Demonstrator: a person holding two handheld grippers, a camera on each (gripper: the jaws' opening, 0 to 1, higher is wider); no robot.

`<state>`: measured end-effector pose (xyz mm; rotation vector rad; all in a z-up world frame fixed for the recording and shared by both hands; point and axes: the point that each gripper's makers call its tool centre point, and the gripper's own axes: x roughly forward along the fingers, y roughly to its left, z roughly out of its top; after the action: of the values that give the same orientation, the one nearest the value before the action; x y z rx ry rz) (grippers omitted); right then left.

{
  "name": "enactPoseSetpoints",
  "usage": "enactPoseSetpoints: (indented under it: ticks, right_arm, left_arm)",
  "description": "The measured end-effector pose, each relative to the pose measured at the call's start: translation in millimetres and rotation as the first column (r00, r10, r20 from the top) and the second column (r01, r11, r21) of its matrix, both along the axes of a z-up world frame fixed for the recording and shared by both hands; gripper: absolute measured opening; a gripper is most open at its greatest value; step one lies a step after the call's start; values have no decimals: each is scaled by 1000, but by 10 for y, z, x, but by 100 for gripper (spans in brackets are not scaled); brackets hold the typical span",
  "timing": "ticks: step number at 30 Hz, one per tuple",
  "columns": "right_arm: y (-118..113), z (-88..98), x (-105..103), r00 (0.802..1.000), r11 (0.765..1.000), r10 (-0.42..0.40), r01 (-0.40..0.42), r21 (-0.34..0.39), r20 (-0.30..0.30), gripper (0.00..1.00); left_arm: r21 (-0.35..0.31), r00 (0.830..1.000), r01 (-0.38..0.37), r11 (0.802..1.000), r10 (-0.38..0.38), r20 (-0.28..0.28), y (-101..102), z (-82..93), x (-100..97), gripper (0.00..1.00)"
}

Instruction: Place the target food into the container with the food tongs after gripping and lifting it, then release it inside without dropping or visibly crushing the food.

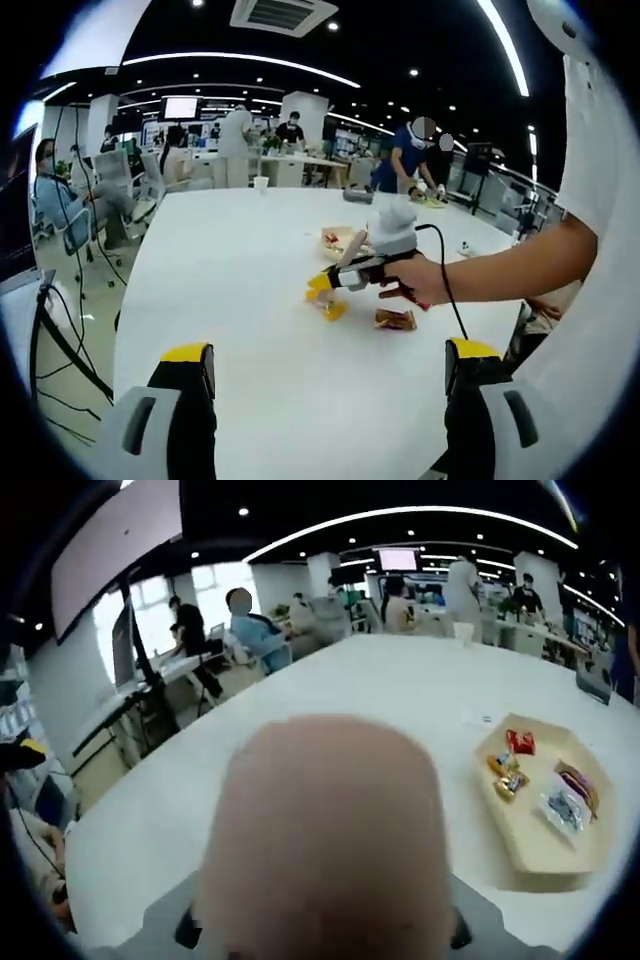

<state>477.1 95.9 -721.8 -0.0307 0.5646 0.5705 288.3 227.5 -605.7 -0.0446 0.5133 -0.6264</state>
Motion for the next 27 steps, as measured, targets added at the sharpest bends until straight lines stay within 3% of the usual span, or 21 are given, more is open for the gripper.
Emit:
enactPoseSetpoints:
  ticks: [7, 18, 20, 24, 26, 27]
  right_arm:
    - [-23, -56, -100, 999, 999, 20, -22, 26, 49, 25]
    - [-87, 43, -118, 999, 998, 43, -43, 56, 6, 21]
    - [-102, 166, -175, 998, 993, 53, -55, 107, 19, 22]
    - [-169, 547, -367, 997, 959, 52, -64, 275, 49, 22]
    - [-248, 649, -483, 996, 959, 64, -79, 271, 63, 22]
    - [-287, 821, -613, 991, 944, 84, -112, 310, 103, 22]
  left_arm:
    - [13, 1000, -7, 1000, 7, -5, 17, -11, -25, 96]
    - [18, 1000, 5, 1000, -5, 21, -29, 96, -66, 96]
    - [20, 1000, 7, 1000, -7, 28, -29, 112, -81, 96]
    - [7, 999, 23, 1000, -23, 47, -89, 138, -109, 96]
    - [2, 998, 38, 999, -38, 54, -140, 138, -124, 96]
    - [-2, 997, 48, 999, -47, 59, -175, 140, -131, 96]
